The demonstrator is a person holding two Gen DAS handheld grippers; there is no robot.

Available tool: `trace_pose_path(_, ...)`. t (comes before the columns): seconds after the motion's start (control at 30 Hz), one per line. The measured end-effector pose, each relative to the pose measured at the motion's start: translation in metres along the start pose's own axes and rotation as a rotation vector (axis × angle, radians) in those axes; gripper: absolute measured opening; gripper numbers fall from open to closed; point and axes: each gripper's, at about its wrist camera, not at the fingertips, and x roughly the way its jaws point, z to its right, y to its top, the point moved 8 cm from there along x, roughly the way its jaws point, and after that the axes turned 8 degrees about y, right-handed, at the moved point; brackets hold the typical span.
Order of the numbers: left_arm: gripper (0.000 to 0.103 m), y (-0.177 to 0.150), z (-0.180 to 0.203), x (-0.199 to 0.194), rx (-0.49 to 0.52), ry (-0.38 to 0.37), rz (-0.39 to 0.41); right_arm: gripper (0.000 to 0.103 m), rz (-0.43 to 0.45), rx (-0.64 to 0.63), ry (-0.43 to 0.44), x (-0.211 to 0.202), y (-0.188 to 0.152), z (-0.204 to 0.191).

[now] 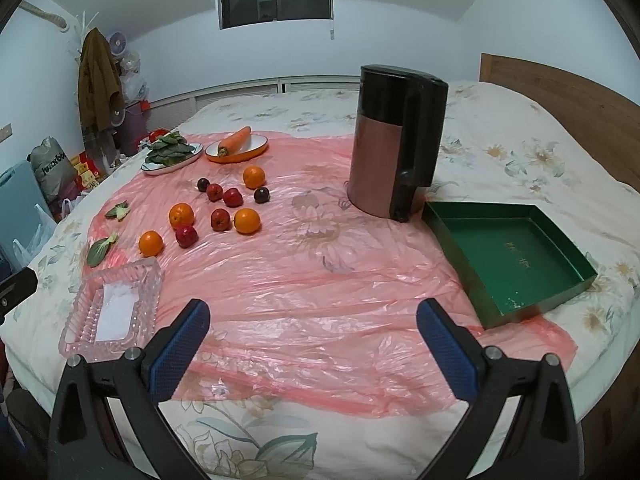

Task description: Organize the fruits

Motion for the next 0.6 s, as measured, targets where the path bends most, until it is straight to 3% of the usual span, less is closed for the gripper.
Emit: trace_pose_path(0.6, 0.102, -0.0041, 0.0032, 0.0075, 0.007, -0.030, -0.019, 0.103, -0.016, 0.004, 0.006, 0.0051, -0.0037, -0.0008)
